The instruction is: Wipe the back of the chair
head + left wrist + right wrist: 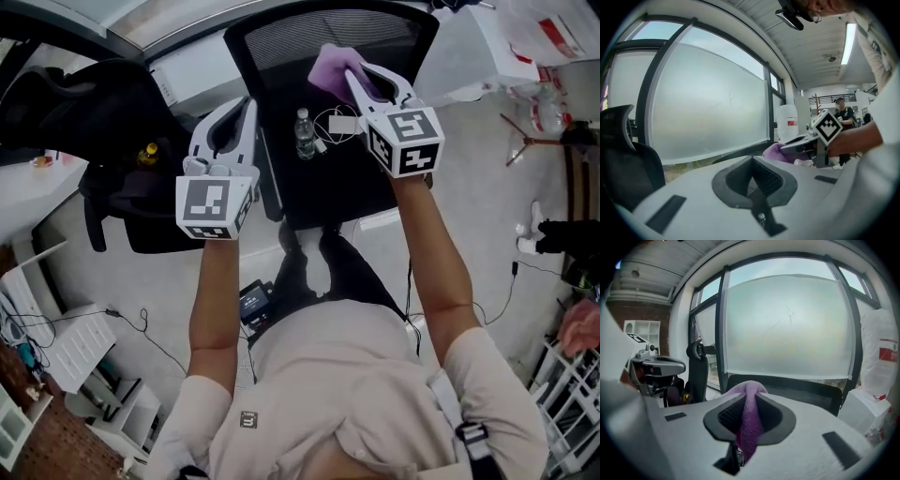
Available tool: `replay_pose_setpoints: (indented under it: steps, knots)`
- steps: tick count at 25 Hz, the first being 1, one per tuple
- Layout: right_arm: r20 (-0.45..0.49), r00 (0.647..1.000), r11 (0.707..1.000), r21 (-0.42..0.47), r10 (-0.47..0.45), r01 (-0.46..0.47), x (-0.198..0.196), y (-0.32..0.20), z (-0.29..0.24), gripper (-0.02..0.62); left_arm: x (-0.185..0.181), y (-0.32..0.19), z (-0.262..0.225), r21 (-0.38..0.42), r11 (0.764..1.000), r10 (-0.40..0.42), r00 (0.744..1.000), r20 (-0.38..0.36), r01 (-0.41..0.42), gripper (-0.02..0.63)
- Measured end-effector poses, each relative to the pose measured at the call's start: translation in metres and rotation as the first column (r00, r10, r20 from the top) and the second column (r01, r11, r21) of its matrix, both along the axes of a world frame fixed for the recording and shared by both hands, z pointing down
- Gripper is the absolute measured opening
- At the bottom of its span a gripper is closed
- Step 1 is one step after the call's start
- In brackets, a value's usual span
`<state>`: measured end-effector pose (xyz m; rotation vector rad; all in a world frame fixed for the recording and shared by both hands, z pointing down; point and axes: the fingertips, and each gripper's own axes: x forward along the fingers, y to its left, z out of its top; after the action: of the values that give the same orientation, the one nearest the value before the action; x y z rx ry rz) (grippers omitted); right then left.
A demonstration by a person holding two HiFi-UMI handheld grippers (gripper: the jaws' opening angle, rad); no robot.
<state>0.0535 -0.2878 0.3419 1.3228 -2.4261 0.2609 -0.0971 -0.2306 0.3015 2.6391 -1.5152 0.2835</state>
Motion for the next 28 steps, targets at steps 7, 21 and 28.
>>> replay_pose_setpoints:
  steps: [7, 21, 28]
  knots:
    - [-0.045, 0.997, 0.998, -0.002, -0.065, 0.065, -0.033, -0.039, 0.083, 0.043, -0.006, -0.019, 0.071, -0.044, 0.998, -0.048, 0.999, 0.022, 0.049, 0.008]
    - [-0.066, 0.980, 0.981, 0.027, -0.190, 0.192, -0.128, -0.087, 0.178, 0.044, -0.017, -0.045, 0.153, -0.118, 0.986, -0.113, 0.994, 0.010, 0.114, 0.006]
    - [-0.103, 0.981, 0.984, 0.057, -0.161, 0.168, -0.108, -0.094, 0.183, 0.044, -0.011, -0.054, 0.163, -0.123, 0.986, -0.110, 0.994, 0.016, 0.111, 0.008]
